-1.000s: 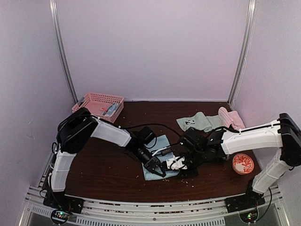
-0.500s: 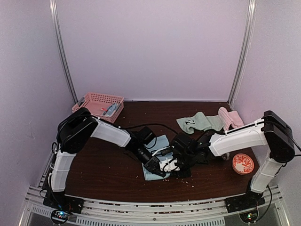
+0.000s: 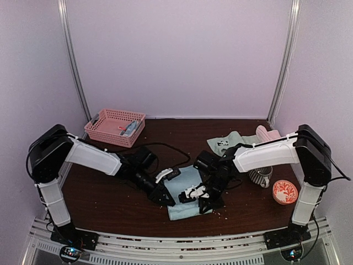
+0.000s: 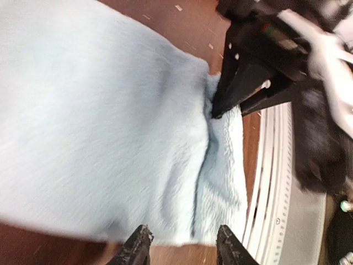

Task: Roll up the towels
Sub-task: Roll the towel at the center of the board.

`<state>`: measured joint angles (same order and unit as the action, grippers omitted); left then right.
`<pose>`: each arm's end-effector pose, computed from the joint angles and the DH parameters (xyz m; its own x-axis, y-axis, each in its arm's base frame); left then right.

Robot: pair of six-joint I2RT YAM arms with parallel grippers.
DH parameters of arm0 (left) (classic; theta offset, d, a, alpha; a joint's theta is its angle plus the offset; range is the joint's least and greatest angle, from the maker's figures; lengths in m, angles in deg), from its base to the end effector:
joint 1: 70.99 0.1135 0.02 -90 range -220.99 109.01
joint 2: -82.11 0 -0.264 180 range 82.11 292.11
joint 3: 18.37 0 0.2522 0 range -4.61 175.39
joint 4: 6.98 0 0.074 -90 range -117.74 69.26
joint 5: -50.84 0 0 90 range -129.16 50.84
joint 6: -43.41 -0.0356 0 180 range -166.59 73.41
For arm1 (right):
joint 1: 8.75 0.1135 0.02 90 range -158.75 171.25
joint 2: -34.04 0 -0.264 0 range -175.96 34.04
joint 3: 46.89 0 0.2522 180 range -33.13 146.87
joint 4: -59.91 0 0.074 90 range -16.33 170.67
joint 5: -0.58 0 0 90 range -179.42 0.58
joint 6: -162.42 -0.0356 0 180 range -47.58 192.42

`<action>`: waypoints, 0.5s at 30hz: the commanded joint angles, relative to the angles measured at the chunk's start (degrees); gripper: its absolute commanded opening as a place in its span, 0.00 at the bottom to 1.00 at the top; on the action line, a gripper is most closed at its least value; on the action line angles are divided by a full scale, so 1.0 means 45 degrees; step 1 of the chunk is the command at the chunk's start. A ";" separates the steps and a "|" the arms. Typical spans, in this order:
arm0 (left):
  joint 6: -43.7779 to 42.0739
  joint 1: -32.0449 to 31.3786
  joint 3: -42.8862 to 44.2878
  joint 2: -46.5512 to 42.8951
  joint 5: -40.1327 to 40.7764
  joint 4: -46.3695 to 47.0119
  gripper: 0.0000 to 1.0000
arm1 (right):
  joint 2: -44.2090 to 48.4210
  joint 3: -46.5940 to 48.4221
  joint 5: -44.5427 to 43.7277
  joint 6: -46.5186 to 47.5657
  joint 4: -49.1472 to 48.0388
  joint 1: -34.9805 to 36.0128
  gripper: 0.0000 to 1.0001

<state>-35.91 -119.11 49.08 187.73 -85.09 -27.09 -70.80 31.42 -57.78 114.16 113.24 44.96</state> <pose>0.2088 -0.2712 0.1279 -0.7007 0.5884 -0.4034 0.6515 0.2973 -0.6980 0.1812 0.2784 0.1534 0.0585 -0.8780 -0.4752 -0.9407 -0.2078 0.2681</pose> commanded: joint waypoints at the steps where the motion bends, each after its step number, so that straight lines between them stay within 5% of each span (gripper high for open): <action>1: 0.0726 0.0399 -0.1371 -0.2384 0.2551 0.1584 0.41 | -0.1855 0.1554 0.2234 -0.0241 0.2831 -0.1046 0.04; 9: -0.1985 -0.1124 -0.1764 -0.6482 0.7489 0.0718 0.52 | -0.5696 0.5134 0.3874 -0.0254 0.6221 -0.2400 0.03; 15: -0.4917 -0.3987 0.0969 -0.4451 1.0236 -0.2023 0.50 | -0.7665 0.6647 0.4199 -0.0422 0.7703 -0.2695 0.02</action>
<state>-46.66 -130.78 46.96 160.68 -51.28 -28.60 -99.21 60.40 -33.78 113.00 146.68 33.46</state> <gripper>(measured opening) 0.522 0.063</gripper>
